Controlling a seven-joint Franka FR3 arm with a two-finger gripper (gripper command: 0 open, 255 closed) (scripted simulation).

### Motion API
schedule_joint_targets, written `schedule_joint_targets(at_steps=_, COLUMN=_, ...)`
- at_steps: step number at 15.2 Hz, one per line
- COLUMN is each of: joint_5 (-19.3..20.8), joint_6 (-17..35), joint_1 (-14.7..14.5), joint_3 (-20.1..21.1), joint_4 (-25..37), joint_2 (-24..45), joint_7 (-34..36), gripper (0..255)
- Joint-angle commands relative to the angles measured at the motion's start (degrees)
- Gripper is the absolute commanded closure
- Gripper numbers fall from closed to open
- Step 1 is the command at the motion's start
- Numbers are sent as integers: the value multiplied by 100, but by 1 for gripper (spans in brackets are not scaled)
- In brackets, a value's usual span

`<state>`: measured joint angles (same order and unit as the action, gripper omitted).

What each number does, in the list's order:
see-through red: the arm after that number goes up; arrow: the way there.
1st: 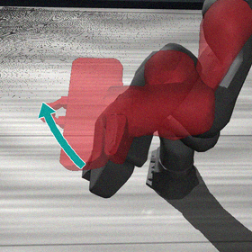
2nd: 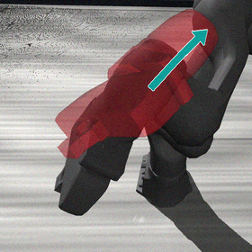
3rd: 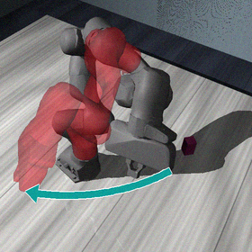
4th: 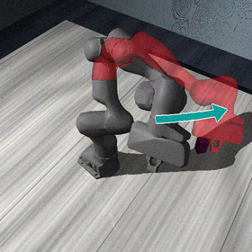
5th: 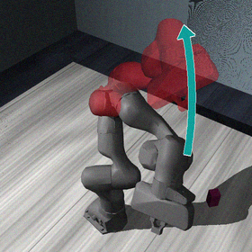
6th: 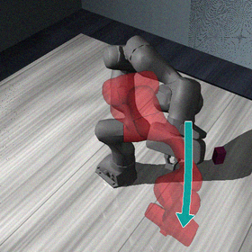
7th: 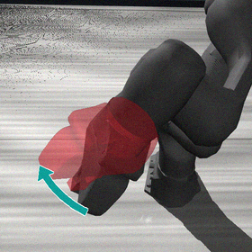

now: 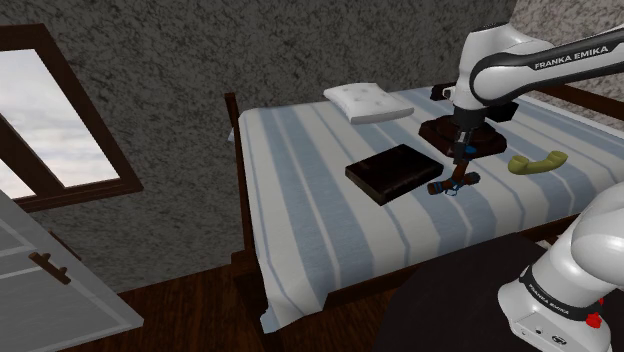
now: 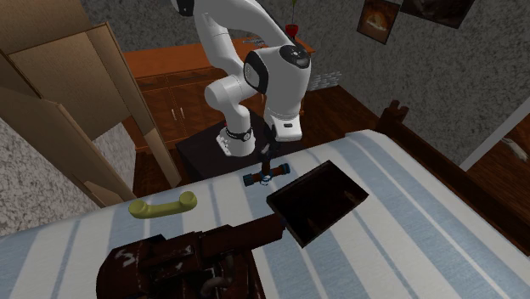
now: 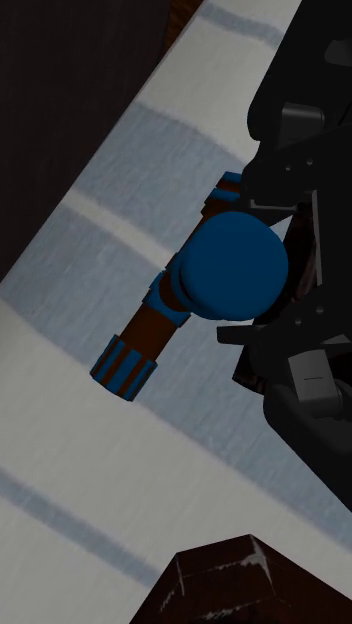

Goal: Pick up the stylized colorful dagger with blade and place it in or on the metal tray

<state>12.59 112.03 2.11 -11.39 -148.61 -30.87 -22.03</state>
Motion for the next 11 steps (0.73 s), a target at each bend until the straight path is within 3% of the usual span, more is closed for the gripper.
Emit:
schedule_joint_targets(at_steps=1, joint_5=0, joint_6=0, joint_1=0, joint_3=0, joint_4=0, joint_2=0, joint_7=0, gripper=255)
schedule_joint_targets(at_steps=7, joint_5=1, joint_6=2, joint_1=1, joint_3=0, joint_4=0, joint_2=1, joint_7=0, gripper=255)
schedule_joint_targets(at_steps=11, joint_5=-33, joint_6=-341, joint_1=-8, joint_3=36, joint_4=234, joint_2=-109, joint_7=-31, gripper=255)
